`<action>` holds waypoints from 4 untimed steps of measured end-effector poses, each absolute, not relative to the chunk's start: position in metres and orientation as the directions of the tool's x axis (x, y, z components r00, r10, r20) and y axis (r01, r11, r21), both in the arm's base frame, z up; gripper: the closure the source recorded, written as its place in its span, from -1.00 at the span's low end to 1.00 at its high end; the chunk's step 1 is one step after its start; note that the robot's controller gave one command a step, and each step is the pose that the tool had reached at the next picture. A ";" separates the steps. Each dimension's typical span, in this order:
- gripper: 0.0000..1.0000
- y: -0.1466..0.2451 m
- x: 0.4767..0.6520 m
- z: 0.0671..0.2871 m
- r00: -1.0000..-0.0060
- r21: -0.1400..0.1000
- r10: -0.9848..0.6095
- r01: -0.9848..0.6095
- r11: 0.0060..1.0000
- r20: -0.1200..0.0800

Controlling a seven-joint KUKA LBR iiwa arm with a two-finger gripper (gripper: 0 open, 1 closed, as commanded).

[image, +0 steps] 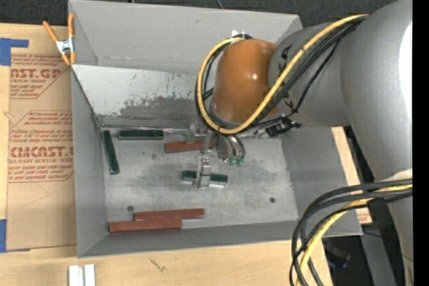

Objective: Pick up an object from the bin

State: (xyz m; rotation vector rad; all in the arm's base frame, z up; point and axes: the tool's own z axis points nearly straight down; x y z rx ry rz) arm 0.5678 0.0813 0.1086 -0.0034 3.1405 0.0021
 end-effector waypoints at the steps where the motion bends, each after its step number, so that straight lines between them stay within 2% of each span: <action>1: -1.00 0.046 0.542 0.069 -0.999 0.000 -0.040 -0.040 0.999 0.000; 2: 1.00 0.056 0.548 0.071 -0.999 0.002 0.052 0.052 0.999 -0.001; 4: 1.00 0.056 0.546 0.075 -0.999 0.001 0.051 0.051 0.999 0.003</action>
Offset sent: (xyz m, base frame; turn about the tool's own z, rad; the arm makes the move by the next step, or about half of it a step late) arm -0.0205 -0.0260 -0.0386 0.0538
